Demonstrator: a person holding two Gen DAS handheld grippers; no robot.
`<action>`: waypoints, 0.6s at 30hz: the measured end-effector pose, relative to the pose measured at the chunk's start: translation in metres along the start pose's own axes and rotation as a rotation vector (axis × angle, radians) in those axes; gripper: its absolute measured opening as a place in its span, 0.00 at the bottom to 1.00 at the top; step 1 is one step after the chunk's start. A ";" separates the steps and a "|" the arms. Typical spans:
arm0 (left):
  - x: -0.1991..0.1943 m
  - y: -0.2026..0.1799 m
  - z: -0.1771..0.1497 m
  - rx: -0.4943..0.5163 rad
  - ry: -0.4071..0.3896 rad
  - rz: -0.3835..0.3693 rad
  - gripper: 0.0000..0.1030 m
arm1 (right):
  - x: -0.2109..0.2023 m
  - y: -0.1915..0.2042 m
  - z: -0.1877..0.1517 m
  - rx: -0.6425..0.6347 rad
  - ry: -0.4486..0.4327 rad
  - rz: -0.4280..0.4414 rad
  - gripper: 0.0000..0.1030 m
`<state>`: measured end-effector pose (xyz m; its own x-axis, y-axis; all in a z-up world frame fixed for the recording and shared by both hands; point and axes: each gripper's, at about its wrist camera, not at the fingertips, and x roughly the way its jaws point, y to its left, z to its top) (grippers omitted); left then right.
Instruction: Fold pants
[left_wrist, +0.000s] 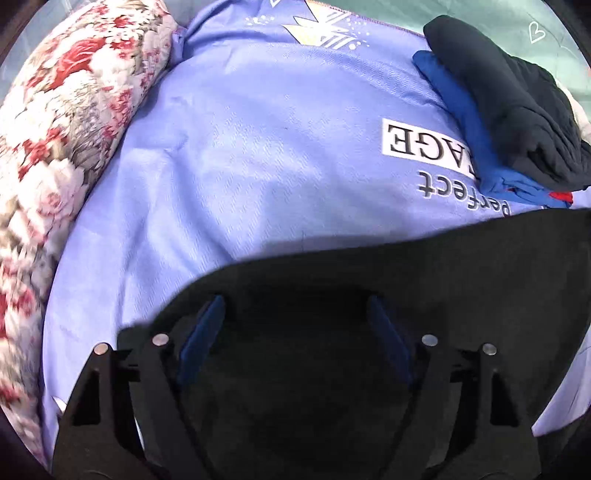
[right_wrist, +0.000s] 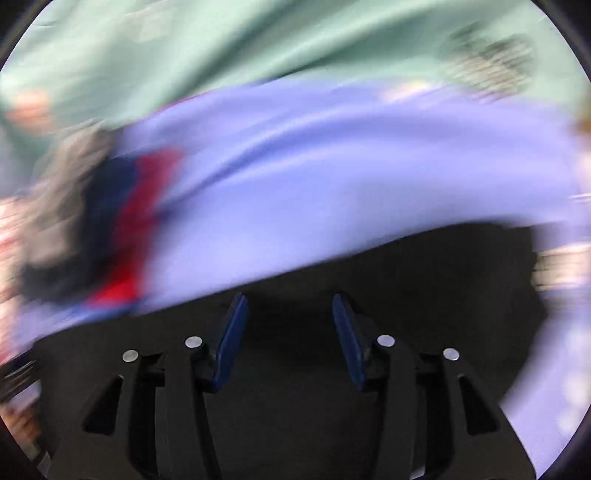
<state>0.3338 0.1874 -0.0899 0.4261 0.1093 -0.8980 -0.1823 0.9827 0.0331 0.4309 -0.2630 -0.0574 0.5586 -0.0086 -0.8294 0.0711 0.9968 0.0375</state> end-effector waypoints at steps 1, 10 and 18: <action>-0.001 0.002 0.002 0.025 0.008 -0.029 0.77 | -0.015 0.011 0.000 -0.064 -0.063 0.008 0.51; 0.008 0.057 0.018 0.270 0.082 -0.035 0.78 | -0.040 0.106 -0.046 -0.695 0.043 0.247 0.78; 0.013 0.071 0.018 0.406 0.065 -0.138 0.84 | -0.046 0.114 -0.069 -0.662 0.026 0.202 0.79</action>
<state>0.3421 0.2614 -0.0920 0.3630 -0.0245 -0.9315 0.2413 0.9680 0.0685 0.3559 -0.1434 -0.0536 0.4872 0.1758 -0.8554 -0.5559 0.8179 -0.1486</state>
